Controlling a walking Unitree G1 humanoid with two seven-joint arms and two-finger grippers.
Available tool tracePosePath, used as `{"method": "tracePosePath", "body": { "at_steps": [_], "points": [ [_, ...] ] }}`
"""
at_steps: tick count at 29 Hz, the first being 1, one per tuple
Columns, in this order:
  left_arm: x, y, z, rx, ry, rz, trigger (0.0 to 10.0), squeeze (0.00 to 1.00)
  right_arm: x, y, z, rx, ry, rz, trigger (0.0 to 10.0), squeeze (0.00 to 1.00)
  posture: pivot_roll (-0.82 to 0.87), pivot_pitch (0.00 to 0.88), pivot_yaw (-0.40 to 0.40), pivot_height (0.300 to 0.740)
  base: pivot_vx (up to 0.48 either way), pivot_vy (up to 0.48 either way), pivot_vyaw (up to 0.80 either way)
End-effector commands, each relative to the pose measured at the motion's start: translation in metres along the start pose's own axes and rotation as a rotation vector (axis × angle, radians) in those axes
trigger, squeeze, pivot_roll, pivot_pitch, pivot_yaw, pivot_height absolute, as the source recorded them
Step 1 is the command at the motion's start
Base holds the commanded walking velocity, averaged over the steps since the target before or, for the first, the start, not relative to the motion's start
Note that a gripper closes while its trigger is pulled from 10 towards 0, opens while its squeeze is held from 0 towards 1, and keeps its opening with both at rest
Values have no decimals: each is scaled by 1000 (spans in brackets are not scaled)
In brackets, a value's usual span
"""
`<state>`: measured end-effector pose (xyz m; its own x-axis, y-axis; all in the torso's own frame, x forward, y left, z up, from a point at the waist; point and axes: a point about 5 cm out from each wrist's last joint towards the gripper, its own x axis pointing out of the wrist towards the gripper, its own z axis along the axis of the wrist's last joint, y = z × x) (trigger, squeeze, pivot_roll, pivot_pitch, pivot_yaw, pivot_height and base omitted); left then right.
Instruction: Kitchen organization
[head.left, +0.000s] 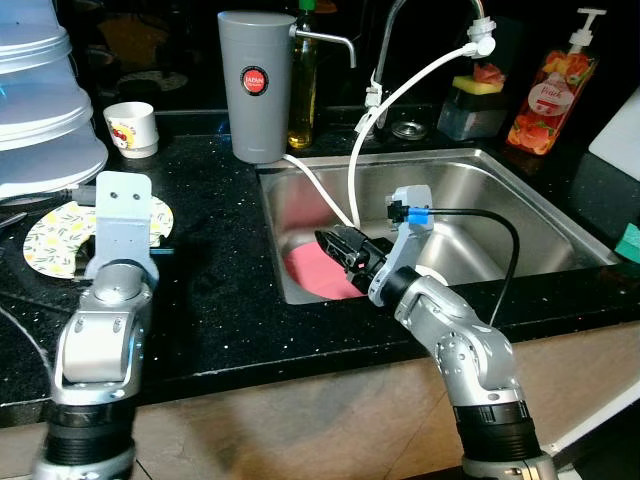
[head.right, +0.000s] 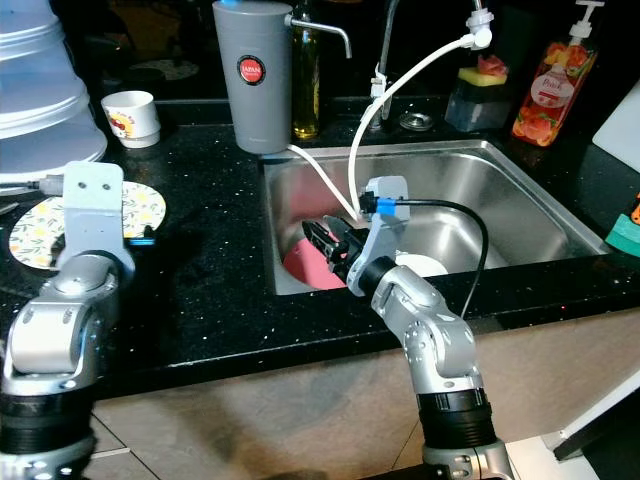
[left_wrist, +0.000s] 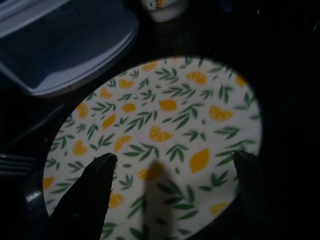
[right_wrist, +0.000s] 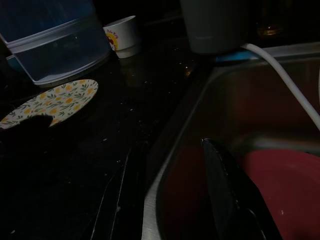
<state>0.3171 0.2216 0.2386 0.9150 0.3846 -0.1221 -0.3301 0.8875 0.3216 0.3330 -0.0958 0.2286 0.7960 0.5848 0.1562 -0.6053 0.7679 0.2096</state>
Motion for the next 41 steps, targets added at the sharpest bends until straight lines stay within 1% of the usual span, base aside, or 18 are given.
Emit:
{"method": "tracePosePath", "body": {
  "at_steps": [1, 2, 3, 4, 5, 8, 10, 13, 14, 15, 16, 17, 27, 31, 32, 33, 35, 41],
  "points": [
    [6, 2, -16, 64, 80, -17, 10000, 0, -2, 0, -3, 16, 14, 5, 10000, 0, 14, 78, -21, 740, 0, 0, 0],
    [6, 2, -16, 64, 80, -17, 10000, 0, -2, 0, -3, 16, 14, 5, 10000, 0, 14, 78, -21, 740, 0, 0, 0],
    [10, 6, -21, 114, 96, -14, 10000, 0, -2, 1, -3, 19, 14, 8, 10000, 0, 14, 78, -21, 740, 0, 0, 0],
    [10, 6, -21, 114, 96, -14, 10000, 0, -2, 1, -3, 19, 14, 8, 10000, 0, 14, 78, -21, 740, 0, 0, 0],
    [13, 7, -24, 170, 105, -22, 10000, 0, -2, 1, -3, 21, 16, 11, 10000, 0, 14, 78, -21, 740, 0, 0, 0],
    [20, 11, -27, 224, 90, -21, 10000, 0, -1, 2, -3, 20, 20, 19, 10000, 0, 10, 82, -24, 740, 0, 0, 0],
    [24, 12, -26, 269, 54, -27, 10000, 0, -1, 3, -3, 20, 23, 22, 10000, 0, 9, 82, -25, 740, 0, 0, 0],
    [25, 11, -23, 284, 30, -35, 10000, 0, -1, 3, -3, 18, 23, 23, 10000, 0, 8, 83, -26, 740, 0, 0, 0],
    [25, 8, -17, 301, -22, -64, 10000, 0, -1, 3, -3, 17, 24, 23, 10000, 0, 8, 83, -26, 740, 0, 0, 0],
    [25, 8, -17, 301, -22, -64, 10000, 0, -1, 3, -3, 17, 24, 23, 10000, 0, 8, 83, -26, 740, 0, 0, 0],
    [22, 1, -9, 314, -82, -122, 10000, 0, -1, 3, -2, 15, 22, 23, 10000, 0, 9, 84, -26, 740, 0, 0, 0],
    [19, -5, -3, 309, -122, -160, 10000, 0, -1, 3, -1, 12, 19, 22, 10000, 0, 6, 86, -24, 740, 0, 0, 0],
    [14, -15, 7, 207, -186, -264, 10000, 0, -1, 3, 1, 11, 13, 21, 10000, 0, 5, 90, -26, 740, 0, 0, 0],
    [20, -11, 1, 236, -154, -253, 10000, 0, -1, 3, 1, 10, 17, 22, 10000, 0, 4, 97, -27, 740, 0, 0, 0],
    [25, -7, -5, 271, -113, -233, 10000, 0, -1, 3, 0, 9, 19, 21, 10000, 0, 3, 105, -26, 740, 0, 0, 0],
    [25, -7, -5, 271, -113, -233, 10000, 0, -1, 3, 0, 9, 19, 21, 10000, 0, 3, 105, -26, 740, 0, 0, 0],
    [31, 0, -13, 301, -40, -198, 10000, 0, 0, 3, 1, 11, 19, 21, 10000, 0, 1, 108, -24, 740, 0, 0, 0],
    [40, 12, -16, 293, 16, -128, 10000, 0, 1, 2, 3, 20, 10, 19, 10000, 0, -3, 114, -20, 740, 0, 0, 0]
  ]
}}
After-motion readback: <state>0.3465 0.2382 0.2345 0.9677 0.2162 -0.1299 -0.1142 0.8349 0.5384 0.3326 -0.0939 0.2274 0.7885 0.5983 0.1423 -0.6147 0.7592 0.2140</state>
